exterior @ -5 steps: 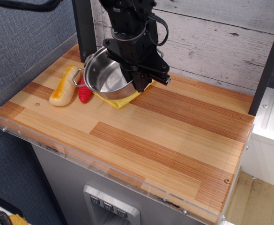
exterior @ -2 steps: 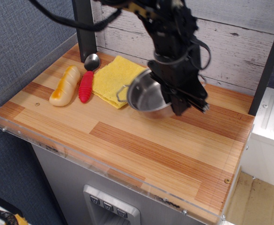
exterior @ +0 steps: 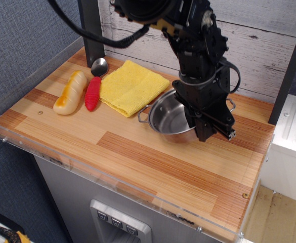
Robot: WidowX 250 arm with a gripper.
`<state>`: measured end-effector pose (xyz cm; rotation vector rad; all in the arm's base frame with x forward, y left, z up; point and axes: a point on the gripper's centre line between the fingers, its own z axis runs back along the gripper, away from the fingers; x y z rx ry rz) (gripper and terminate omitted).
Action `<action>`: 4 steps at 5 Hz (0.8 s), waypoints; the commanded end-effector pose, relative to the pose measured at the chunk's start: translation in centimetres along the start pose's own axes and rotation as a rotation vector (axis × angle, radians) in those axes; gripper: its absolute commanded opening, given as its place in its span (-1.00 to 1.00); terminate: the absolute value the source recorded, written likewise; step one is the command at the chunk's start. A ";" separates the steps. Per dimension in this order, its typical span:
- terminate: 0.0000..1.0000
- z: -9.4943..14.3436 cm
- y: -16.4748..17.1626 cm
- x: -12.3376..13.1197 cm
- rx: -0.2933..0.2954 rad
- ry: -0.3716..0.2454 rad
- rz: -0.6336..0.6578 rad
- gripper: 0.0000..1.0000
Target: Move the utensil and place it on the center of the table.
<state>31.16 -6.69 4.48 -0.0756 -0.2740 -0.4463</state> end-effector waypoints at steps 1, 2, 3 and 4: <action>-1.00 0.3 0.8 -0.8 0.009 0.003 -0.001 -1.00; -1.00 0.8 1.2 -1.1 0.013 -0.006 0.018 -1.00; -1.00 1.0 1.3 -1.1 0.010 0.002 0.020 1.00; -1.00 0.9 1.3 -1.0 0.010 0.007 0.014 1.00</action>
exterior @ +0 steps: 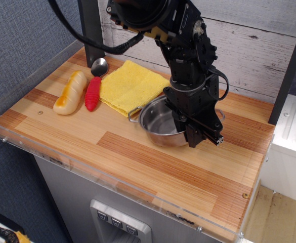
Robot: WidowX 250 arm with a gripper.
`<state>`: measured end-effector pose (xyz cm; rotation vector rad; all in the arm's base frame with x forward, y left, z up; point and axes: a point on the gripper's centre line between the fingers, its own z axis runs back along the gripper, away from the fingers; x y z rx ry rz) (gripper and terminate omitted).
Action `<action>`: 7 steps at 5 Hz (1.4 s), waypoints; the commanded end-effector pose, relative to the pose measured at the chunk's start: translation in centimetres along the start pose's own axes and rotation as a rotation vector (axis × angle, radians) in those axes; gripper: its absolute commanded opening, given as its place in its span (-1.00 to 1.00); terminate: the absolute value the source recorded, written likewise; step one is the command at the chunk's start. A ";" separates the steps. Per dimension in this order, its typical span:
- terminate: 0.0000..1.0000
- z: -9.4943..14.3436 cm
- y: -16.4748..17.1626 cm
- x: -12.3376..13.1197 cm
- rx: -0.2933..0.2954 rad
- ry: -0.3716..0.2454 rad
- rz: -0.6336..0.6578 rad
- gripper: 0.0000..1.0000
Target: Move the utensil and place it on the center of the table.
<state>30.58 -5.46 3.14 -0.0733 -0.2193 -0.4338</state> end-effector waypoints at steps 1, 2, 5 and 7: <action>-1.00 2.3 0.6 0.1 0.029 -0.049 0.023 1.00; -1.00 2.3 0.7 0.1 0.032 -0.049 0.025 1.00; -1.00 11.0 2.0 1.0 0.118 -0.458 0.010 1.00; 1.00 10.6 1.8 0.6 0.141 -0.476 0.011 1.00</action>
